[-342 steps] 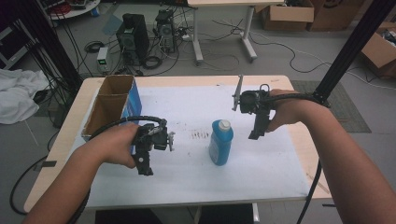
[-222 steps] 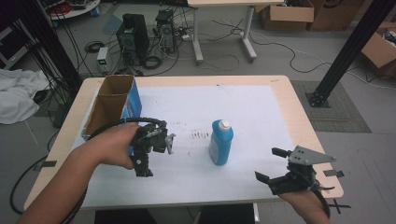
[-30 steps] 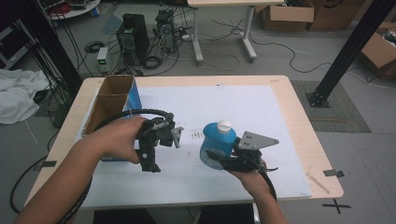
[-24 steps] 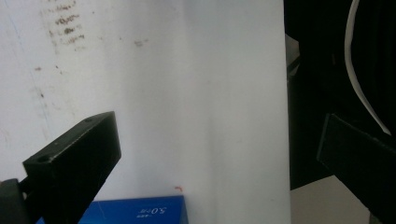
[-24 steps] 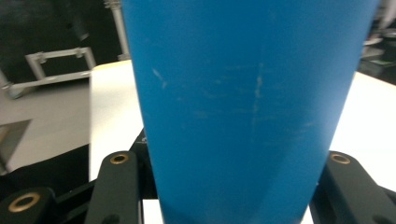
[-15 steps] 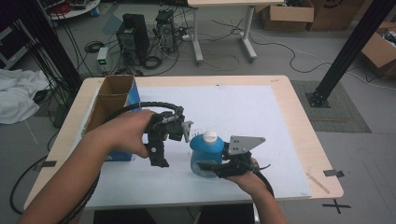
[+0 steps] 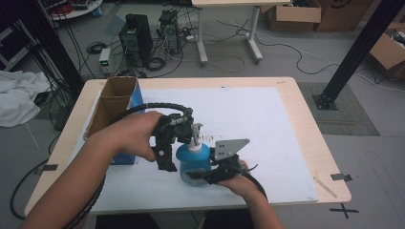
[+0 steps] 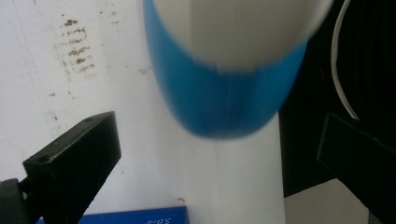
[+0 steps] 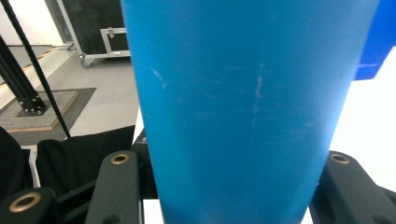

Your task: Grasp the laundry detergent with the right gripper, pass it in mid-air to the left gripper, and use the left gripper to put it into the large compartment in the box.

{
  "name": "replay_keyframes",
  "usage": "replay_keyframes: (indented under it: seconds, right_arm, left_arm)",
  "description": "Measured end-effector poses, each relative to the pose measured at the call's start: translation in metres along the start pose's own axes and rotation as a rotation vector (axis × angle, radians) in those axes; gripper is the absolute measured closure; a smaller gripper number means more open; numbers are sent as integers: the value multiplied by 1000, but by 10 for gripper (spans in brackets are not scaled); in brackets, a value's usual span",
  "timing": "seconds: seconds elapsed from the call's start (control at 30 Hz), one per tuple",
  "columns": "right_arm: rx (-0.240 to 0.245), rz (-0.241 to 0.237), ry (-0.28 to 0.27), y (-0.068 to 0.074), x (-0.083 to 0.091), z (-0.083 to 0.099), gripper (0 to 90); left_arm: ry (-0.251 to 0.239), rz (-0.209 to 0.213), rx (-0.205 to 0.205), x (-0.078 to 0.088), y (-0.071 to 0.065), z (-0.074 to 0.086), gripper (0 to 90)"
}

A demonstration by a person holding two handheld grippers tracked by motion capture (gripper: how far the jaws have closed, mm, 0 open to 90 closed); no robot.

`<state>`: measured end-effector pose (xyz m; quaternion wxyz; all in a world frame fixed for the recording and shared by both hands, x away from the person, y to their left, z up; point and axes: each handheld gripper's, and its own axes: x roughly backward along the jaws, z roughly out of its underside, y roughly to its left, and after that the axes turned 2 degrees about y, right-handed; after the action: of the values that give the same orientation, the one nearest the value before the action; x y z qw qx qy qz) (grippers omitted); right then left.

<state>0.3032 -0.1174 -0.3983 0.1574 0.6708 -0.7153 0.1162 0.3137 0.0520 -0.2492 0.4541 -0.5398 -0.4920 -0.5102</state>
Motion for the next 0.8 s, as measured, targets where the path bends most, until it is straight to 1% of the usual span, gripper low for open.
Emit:
replay_keyframes:
  seconds: [0.07, 0.17, 0.2, 0.23, 0.27, 0.3, 0.37, 0.4, 0.5, 0.63, 0.77, 0.8]
  right_arm:
    - [-1, -11, -2, 0, -6, -2, 472]
    - [3, -26, -7, 0, -17, -6, 472]
    - [3, -26, -7, 0, -17, -6, 472]
    - [13, -22, -2, 1, -22, -8, 472]
    - [13, -22, -2, 1, -22, -8, 472]
    - [10, -27, 8, 1, -26, -11, 472]
    - [13, -29, 11, 2, -28, -12, 472]
    - [25, -31, 10, 1, -30, -13, 472]
    - [28, -40, 9, 1, -35, -17, 472]
    - [41, -45, 2, 0, -40, -19, 472]
    - [36, -45, 1, 1, -41, -20, 472]
    - [28, -47, 0, 1, -42, -20, 472]
  left_arm:
    - [6, 15, 13, 0, -1, -1, 1]
    - [5, 14, 20, -1, -1, -2, 1]
    - [2, 15, 22, -2, -1, -2, 1]
    - [3, 15, 20, -2, -2, -2, 1]
    - [3, 15, 20, -2, -2, -2, 1]
    - [3, 18, 20, -3, -2, -3, 1]
    - [6, 17, 22, -4, -3, -3, 1]
    - [4, 16, 23, -4, -3, -3, 1]
    - [5, 12, 19, -4, -4, -2, 1]
    - [8, 2, 26, -4, -5, -1, 1]
    - [9, 2, 31, -6, -5, 1, 1]
    - [13, 4, 32, -6, -5, 1, 1]
